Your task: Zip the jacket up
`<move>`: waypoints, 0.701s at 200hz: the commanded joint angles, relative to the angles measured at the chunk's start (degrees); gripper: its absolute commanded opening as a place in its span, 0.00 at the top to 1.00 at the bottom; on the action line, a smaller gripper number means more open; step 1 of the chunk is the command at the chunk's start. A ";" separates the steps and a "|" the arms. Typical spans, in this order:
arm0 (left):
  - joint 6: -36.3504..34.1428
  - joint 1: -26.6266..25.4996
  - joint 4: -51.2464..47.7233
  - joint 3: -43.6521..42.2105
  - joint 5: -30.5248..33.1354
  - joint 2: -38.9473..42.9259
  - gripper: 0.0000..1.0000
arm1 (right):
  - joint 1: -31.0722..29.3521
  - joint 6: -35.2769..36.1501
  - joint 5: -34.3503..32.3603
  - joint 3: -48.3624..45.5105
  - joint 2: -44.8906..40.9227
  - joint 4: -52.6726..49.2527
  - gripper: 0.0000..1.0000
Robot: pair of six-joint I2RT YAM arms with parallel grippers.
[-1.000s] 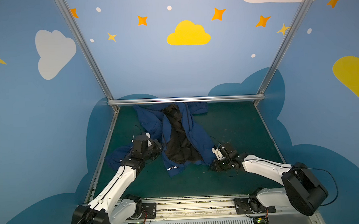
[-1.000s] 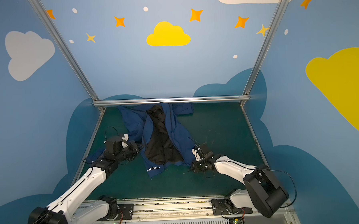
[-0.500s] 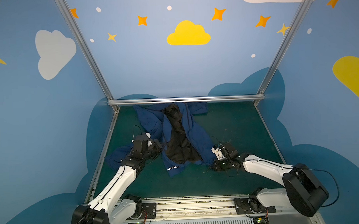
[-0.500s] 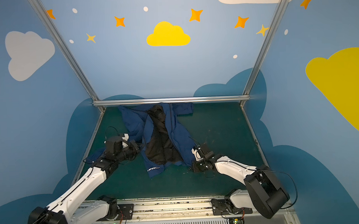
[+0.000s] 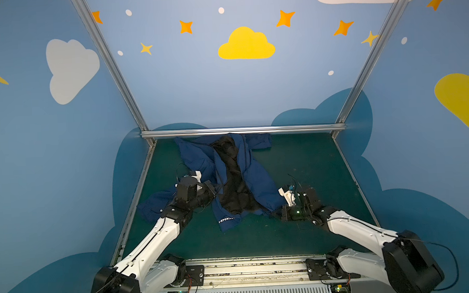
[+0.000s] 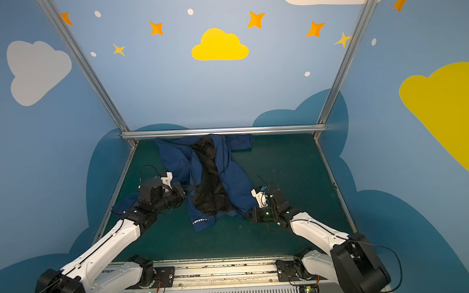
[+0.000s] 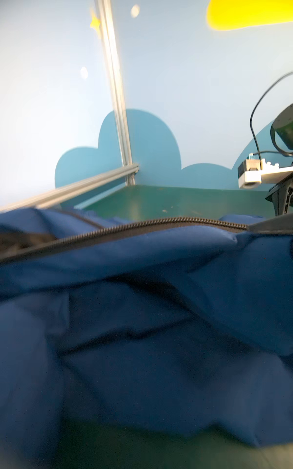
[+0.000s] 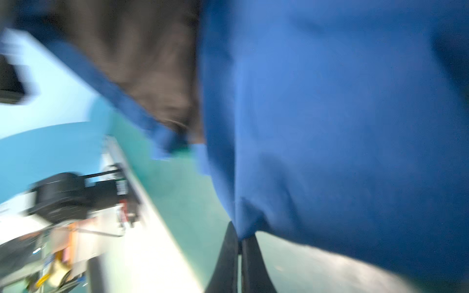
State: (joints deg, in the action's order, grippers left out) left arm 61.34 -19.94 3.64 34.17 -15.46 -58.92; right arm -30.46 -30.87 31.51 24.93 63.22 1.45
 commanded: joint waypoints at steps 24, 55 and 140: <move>-7.97 -1.53 12.85 6.12 -0.38 1.03 0.97 | 0.34 -3.57 3.92 0.13 -6.61 18.88 1.00; -8.75 -5.34 22.82 5.15 -0.06 -0.77 0.95 | 1.16 -6.90 6.72 2.95 -3.97 29.77 1.00; -11.36 -5.95 -0.41 8.84 10.30 -3.46 0.97 | 4.15 -6.81 7.05 8.71 -0.36 -23.60 1.00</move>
State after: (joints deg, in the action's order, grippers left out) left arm 51.86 -26.26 9.37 42.35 -8.45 -61.28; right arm -27.92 -40.34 38.65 36.27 63.51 2.39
